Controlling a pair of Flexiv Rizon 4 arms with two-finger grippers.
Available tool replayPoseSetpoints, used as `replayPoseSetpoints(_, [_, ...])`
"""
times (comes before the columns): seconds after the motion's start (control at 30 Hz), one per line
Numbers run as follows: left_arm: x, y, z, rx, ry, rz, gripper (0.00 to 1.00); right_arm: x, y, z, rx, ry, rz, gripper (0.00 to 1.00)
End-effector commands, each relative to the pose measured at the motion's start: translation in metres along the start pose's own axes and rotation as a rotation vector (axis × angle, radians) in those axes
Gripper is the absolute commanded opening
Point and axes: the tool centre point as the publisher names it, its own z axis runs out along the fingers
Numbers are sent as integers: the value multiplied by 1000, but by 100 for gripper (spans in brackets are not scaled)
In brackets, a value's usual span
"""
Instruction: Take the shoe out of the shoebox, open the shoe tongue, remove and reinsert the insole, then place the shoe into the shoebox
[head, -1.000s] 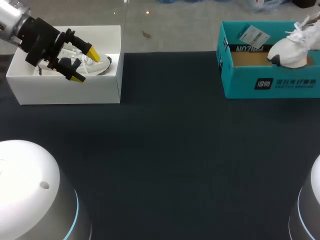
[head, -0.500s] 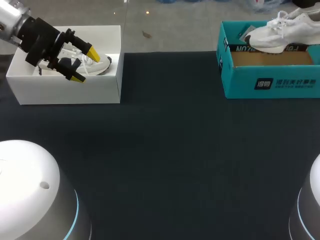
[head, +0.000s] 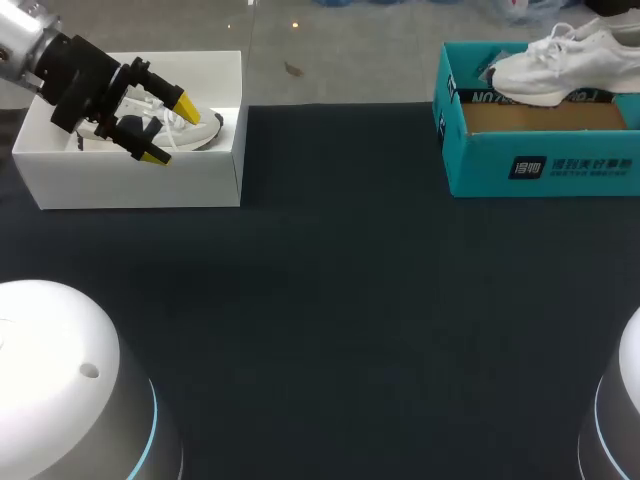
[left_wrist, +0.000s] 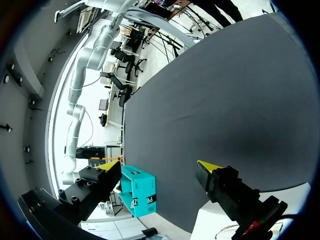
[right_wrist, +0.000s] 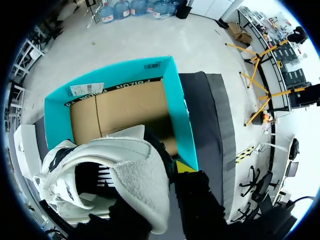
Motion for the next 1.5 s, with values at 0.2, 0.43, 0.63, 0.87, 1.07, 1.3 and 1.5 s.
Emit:
replayPoseSetpoints(0.2, [0, 0, 0, 1, 4, 0, 100, -5, -7, 26, 2, 45, 152, 0])
replayPoseSetpoints(0.43, [0, 0, 0, 1, 4, 0, 100, -1, -8, 39, -16, 32, 172, 0])
replayPoseSetpoints(0.63, [0, 0, 0, 1, 4, 0, 100, 5, -10, 58, -36, -20, 162, 0])
replayPoseSetpoints(0.87, [0, 0, 0, 1, 4, 0, 100, 7, -9, 84, -47, -45, 205, 0])
replayPoseSetpoints(1.07, [0, 0, 0, 1, 4, 0, 100, 14, -11, 114, -41, -42, 239, 0])
replayPoseSetpoints(1.3, [0, 0, 0, 1, 4, 0, 100, 20, -12, 144, -27, -88, 223, 0])
replayPoseSetpoints(1.5, [0, 0, 0, 1, 4, 0, 100, 25, -12, 162, -21, -110, 227, 0])
